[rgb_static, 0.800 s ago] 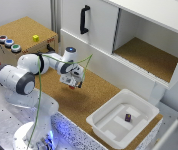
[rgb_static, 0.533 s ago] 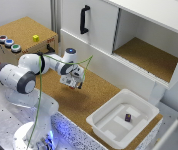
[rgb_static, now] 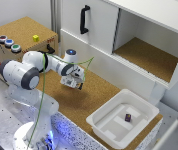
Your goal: Place the pink object inside the right cabinet
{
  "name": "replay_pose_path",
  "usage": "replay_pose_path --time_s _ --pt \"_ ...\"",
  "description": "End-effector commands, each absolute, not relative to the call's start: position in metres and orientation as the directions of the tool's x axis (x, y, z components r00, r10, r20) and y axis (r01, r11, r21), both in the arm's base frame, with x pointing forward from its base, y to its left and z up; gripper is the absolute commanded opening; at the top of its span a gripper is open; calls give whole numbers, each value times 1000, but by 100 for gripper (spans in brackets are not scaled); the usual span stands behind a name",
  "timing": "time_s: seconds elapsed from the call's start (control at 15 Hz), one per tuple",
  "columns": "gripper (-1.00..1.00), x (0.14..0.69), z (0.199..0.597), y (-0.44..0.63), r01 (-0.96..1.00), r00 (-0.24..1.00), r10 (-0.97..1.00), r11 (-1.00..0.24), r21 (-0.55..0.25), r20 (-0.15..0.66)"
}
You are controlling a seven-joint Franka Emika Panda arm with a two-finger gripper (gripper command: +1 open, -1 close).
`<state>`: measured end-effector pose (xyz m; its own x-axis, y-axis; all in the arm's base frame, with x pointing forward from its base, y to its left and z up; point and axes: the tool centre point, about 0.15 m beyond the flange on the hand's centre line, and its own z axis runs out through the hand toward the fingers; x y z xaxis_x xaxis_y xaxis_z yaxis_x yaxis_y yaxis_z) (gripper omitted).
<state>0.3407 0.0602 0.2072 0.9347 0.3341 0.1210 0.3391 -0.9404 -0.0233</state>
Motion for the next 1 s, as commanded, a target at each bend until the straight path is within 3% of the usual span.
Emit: replay_pose_path --time_s 0.0,0.2,0.4,0.6,0.93 --pt "-100 357 202 66 321 944 318 -947 -26 85" --pt "-100 357 211 58 310 946 309 -951 4 94" --pt "-100 352 246 39 283 948 288 -957 56 131" --pt "-100 352 279 19 340 930 340 -940 21 139" --pt "-100 363 337 -27 292 937 297 -955 50 182"
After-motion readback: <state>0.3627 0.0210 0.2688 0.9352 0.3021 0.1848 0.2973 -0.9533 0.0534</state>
